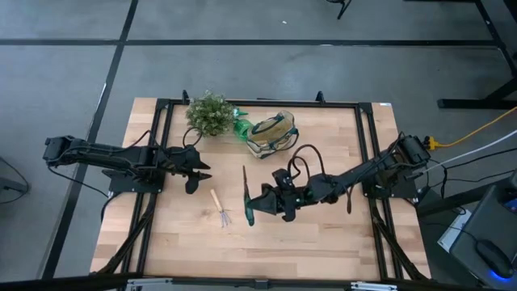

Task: Pick & Place Garden tools in Gardening bag
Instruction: Put the fruit pruner into the gardening bag

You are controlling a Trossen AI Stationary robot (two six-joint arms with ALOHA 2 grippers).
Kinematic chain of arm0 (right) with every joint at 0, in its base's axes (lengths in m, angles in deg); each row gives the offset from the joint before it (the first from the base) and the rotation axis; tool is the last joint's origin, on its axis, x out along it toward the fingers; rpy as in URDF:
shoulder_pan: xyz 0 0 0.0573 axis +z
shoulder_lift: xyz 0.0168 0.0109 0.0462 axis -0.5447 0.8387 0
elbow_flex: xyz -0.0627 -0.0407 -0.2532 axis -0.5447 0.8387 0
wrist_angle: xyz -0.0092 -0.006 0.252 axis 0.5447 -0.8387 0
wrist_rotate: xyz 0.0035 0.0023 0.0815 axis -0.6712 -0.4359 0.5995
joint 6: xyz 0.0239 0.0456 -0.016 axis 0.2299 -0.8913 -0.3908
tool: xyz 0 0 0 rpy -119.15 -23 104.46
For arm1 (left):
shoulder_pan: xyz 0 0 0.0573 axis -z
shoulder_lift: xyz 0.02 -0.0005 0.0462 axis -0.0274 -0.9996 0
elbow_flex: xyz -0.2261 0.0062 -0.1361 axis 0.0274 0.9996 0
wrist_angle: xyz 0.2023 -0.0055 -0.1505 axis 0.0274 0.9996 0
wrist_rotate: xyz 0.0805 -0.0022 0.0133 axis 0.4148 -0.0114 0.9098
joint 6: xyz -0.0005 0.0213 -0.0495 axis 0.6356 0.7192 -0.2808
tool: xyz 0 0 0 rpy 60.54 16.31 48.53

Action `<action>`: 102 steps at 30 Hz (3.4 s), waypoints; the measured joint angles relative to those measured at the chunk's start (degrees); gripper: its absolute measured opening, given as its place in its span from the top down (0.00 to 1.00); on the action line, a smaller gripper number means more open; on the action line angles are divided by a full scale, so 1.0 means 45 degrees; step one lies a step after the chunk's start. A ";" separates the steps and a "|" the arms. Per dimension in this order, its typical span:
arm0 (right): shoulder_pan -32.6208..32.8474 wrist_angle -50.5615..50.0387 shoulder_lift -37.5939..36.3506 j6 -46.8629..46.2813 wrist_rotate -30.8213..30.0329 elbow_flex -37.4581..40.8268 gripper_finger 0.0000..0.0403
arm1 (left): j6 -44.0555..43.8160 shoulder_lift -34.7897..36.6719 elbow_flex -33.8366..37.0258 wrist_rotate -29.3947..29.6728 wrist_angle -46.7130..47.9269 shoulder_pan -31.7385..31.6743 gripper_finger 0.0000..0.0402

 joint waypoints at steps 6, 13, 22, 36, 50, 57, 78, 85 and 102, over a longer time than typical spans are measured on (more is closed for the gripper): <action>-0.0282 -0.0019 0.0003 0.0003 0.0187 -0.0066 0.90 | 0.0000 0.0003 0.0001 0.0002 -0.0001 0.0001 0.57; -0.0853 -0.0019 0.0005 0.0005 0.0721 -0.0066 0.90 | 0.0000 -0.0002 0.0000 0.0002 -0.0002 0.0002 0.56; -0.2081 -0.0019 0.0004 0.0005 0.2561 -0.0066 0.90 | 0.0000 -0.0002 0.0003 0.0000 0.0002 0.0005 0.56; -0.4762 -0.0015 0.0000 0.0573 0.7056 -0.0061 0.90 | 0.0000 -0.0002 0.0002 -0.0003 -0.0002 0.0005 0.57; -0.7593 -0.0014 0.0004 0.0831 1.1824 -0.0056 0.90 | 0.0000 -0.0001 0.0000 -0.0003 0.0002 0.0000 0.56; -0.8731 -0.0009 0.0005 0.0986 1.3303 -0.0052 0.90 | 0.0000 -0.0001 0.0004 0.0001 0.0002 0.0001 0.57; -1.0282 0.0875 -0.0155 0.1146 1.3617 -0.0042 0.90 | 0.0000 -0.0002 0.0000 0.0002 0.0003 0.0000 0.56; -1.0948 0.0534 -0.0302 0.1102 1.4240 -0.0042 0.90 | 0.0000 -0.0002 0.0001 0.0002 0.0002 0.0005 0.57; -1.1898 -0.9888 -0.1681 0.9001 1.2663 -0.0042 0.90 | 0.0000 -0.0002 0.0000 -0.0002 0.0001 0.0001 0.57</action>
